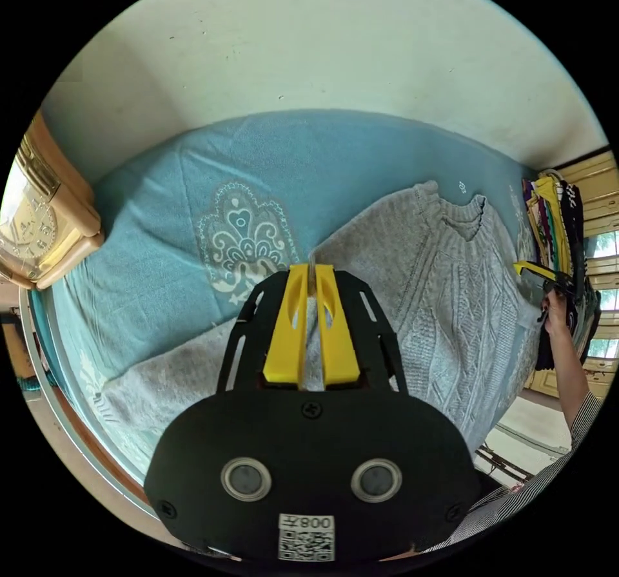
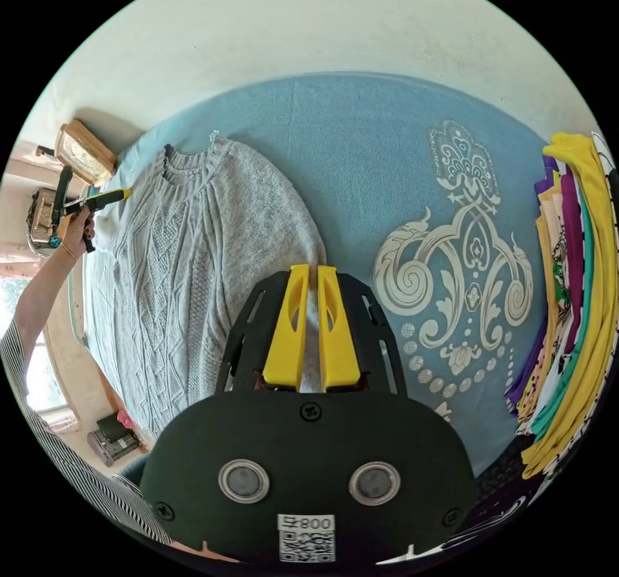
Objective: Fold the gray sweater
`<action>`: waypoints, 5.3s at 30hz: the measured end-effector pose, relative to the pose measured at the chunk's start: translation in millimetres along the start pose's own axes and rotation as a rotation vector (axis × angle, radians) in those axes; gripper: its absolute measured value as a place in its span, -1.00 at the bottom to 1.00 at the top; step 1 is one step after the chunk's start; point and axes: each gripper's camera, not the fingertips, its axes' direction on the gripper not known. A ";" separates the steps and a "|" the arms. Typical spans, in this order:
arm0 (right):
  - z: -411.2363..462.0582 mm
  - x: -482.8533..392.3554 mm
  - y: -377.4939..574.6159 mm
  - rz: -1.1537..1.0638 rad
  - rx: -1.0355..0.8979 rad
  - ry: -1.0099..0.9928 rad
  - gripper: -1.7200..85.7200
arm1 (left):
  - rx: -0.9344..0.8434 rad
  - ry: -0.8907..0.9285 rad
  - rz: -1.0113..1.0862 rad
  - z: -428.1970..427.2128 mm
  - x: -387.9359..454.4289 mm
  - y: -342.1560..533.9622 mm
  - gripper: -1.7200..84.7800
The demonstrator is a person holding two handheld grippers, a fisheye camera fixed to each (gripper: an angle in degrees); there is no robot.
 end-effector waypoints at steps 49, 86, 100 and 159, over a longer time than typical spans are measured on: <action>-56.7 102.5 178.6 0.337 0.144 -0.126 -0.77 | 0.062 0.406 -0.243 79.3 -129.7 211.2 -0.74; -3.4 52.5 421.9 0.373 -0.361 -0.470 -0.75 | -0.336 0.517 -0.477 174.0 -108.2 348.7 -0.84; -11.0 59.0 466.2 0.399 -0.396 -0.516 -0.82 | -0.462 0.616 -0.444 208.2 -89.7 345.3 -0.86; -199.5 244.3 378.6 0.347 0.210 -0.594 -0.93 | -0.362 1.056 0.515 286.0 207.5 75.0 -0.83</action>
